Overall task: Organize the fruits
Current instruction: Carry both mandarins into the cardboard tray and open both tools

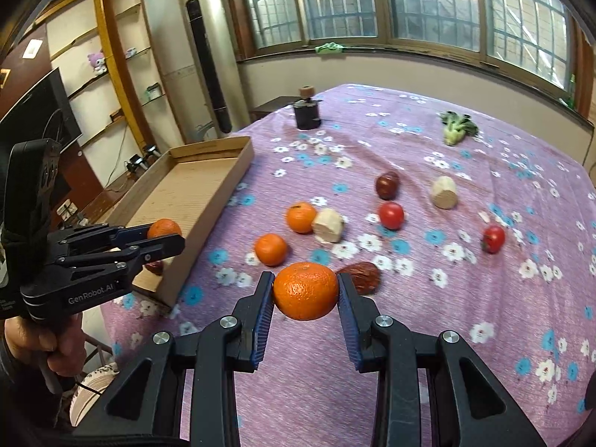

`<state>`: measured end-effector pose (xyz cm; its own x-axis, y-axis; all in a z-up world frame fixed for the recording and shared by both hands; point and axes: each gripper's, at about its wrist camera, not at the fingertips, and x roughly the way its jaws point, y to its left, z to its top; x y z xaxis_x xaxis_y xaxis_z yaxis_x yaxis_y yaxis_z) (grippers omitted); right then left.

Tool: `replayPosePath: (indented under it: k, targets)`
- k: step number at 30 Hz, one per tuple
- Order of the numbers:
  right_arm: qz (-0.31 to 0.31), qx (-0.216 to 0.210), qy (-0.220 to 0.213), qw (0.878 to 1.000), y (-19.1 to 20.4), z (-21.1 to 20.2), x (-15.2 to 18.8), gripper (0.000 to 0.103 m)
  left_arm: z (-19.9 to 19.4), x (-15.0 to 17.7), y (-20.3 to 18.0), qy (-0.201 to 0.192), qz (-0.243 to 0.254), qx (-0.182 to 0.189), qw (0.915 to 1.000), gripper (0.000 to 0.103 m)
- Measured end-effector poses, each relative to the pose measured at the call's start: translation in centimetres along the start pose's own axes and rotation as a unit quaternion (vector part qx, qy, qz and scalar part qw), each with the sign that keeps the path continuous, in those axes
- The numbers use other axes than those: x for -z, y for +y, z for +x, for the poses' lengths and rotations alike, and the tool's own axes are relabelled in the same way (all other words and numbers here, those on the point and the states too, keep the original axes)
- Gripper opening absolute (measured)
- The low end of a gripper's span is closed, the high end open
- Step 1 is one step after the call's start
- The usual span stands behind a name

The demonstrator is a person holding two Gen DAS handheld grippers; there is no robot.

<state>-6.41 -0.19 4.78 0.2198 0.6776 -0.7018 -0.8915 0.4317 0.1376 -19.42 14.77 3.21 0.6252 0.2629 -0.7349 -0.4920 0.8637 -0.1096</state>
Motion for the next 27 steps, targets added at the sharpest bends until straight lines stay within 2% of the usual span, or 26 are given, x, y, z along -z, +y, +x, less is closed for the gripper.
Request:
replayPosePath:
  k: [16, 27]
  targets:
    - [-0.035, -0.05, 0.004, 0.998, 5.1, 2.5, -2.1, 0.034, -1.0, 0.7, 4.9, -0.004, -0.042, -0.029, 0.9987, 0.028]
    - [-0.066, -0.097, 0.018, 0.993, 10.4, 6.0, -3.7, 0.034, -1.7, 0.9, 10.9, -0.009, -0.085, -0.078, 0.9933, 0.028]
